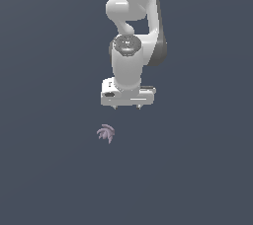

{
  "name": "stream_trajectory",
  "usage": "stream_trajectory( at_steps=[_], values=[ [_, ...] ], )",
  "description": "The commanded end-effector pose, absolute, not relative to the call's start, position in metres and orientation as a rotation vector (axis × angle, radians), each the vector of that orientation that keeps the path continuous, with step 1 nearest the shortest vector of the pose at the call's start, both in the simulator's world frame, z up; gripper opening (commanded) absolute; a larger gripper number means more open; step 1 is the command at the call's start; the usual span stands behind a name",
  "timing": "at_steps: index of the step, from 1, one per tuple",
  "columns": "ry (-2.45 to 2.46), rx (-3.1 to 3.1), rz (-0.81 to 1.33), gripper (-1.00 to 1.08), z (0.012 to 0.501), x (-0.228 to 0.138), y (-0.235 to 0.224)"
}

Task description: Pick up the object and move it to a goal position.

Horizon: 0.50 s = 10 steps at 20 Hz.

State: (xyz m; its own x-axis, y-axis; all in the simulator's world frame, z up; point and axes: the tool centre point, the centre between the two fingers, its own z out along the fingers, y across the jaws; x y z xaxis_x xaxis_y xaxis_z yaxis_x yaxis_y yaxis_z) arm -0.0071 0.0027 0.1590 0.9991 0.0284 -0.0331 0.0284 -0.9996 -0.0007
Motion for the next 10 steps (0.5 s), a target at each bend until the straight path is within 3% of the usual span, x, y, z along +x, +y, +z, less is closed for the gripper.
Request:
stream_trajectory(
  at_steps=[1,10],
  values=[
    [-0.045,-3.141,0.052,1.0,0.159,-0.0071,0.0027],
    [-0.015,-3.126,0.052,1.0,0.1666,-0.0104,0.0022]
  ],
)
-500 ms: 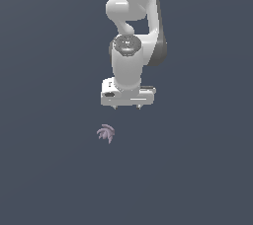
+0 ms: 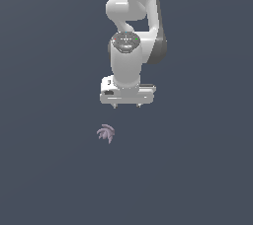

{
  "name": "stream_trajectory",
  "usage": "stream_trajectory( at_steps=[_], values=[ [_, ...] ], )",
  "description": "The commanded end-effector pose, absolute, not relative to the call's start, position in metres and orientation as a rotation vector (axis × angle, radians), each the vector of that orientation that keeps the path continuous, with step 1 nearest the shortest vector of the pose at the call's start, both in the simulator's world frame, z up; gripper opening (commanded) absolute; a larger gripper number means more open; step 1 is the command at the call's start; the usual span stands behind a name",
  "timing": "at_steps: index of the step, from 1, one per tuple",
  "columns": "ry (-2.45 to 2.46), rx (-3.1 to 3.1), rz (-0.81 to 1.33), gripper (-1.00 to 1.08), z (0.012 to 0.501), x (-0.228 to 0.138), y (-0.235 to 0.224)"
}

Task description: Pick up the object and move it to a goal position.

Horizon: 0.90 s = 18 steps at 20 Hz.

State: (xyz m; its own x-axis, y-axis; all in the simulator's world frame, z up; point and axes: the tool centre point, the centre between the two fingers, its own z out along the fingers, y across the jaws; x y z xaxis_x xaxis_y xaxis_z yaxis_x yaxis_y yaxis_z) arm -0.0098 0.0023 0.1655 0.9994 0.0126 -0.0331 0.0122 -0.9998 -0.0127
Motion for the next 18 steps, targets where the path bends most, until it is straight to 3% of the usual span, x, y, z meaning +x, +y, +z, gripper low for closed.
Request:
stream_trajectory(
  at_steps=[1,10,18],
  values=[
    [-0.015,-3.126,0.052,1.0,0.167,-0.01,0.002],
    [0.064,-3.126,0.047,1.0,0.159,-0.001,-0.008],
    [0.332,-3.112,0.028,1.0,0.131,0.026,-0.043]
  ],
)
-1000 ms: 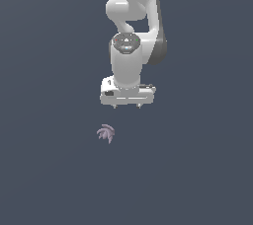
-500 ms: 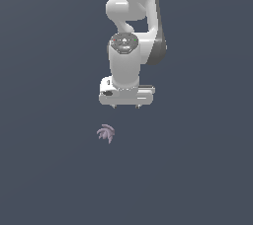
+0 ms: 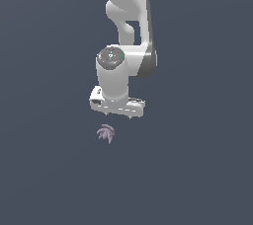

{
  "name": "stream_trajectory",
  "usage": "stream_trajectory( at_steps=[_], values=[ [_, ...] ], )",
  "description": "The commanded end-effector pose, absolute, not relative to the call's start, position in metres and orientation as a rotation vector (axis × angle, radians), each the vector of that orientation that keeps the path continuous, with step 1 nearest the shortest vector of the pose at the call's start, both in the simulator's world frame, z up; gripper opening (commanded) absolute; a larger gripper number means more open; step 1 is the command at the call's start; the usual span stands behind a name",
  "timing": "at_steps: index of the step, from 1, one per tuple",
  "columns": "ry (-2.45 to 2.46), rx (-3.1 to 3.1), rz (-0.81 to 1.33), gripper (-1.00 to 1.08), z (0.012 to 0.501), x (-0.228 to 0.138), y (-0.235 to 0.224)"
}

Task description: Pick up the object and move it to a goal position.

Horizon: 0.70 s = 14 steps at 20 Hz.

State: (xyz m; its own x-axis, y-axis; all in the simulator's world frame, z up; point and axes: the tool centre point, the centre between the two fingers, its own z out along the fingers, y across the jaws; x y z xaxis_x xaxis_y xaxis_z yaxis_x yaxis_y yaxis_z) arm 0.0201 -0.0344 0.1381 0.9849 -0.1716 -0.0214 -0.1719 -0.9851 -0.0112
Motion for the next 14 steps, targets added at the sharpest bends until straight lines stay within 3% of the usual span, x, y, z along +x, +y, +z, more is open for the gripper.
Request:
stream_trajectory(
  at_steps=[1,14],
  values=[
    [0.376,-3.108,0.025,1.0,0.126,0.03,-0.05],
    [0.672,-3.069,0.0,1.0,0.091,0.054,-0.093]
  ],
)
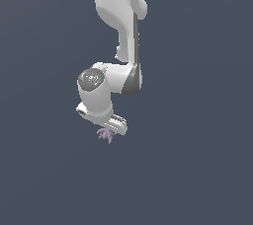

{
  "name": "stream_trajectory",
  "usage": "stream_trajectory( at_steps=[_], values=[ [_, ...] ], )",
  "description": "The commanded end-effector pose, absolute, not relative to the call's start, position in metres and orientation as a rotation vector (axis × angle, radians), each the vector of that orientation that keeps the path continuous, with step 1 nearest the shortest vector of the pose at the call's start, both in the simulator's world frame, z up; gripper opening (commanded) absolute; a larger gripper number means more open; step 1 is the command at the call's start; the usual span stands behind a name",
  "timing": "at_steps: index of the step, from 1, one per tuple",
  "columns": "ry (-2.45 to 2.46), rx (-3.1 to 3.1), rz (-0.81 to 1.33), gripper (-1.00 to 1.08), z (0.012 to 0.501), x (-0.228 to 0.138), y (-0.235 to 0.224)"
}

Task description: Pick up the object and move it to a goal position.

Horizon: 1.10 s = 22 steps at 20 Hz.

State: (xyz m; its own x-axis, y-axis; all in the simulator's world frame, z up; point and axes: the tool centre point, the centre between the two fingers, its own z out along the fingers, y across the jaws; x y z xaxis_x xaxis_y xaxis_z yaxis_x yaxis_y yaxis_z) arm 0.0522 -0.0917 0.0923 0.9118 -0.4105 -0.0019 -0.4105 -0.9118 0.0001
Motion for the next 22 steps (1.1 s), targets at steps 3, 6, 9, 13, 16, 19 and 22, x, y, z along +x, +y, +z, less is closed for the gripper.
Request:
stream_trajectory(
  at_steps=[3,6,9,13,16,19,22],
  values=[
    [0.666,-3.07,0.002,1.0,0.091,0.053,-0.093],
    [0.667,-3.07,0.002,1.0,0.085,0.053,-0.093],
    [0.669,-3.07,0.002,1.0,0.073,0.052,-0.093],
    [0.672,-3.069,0.001,1.0,0.052,0.052,-0.093],
    [0.673,-3.069,0.0,1.0,0.043,0.052,-0.093],
    [0.674,-3.068,0.0,1.0,0.041,0.053,-0.094],
    [0.674,-3.068,0.0,-1.0,0.041,0.054,-0.094]
  ],
)
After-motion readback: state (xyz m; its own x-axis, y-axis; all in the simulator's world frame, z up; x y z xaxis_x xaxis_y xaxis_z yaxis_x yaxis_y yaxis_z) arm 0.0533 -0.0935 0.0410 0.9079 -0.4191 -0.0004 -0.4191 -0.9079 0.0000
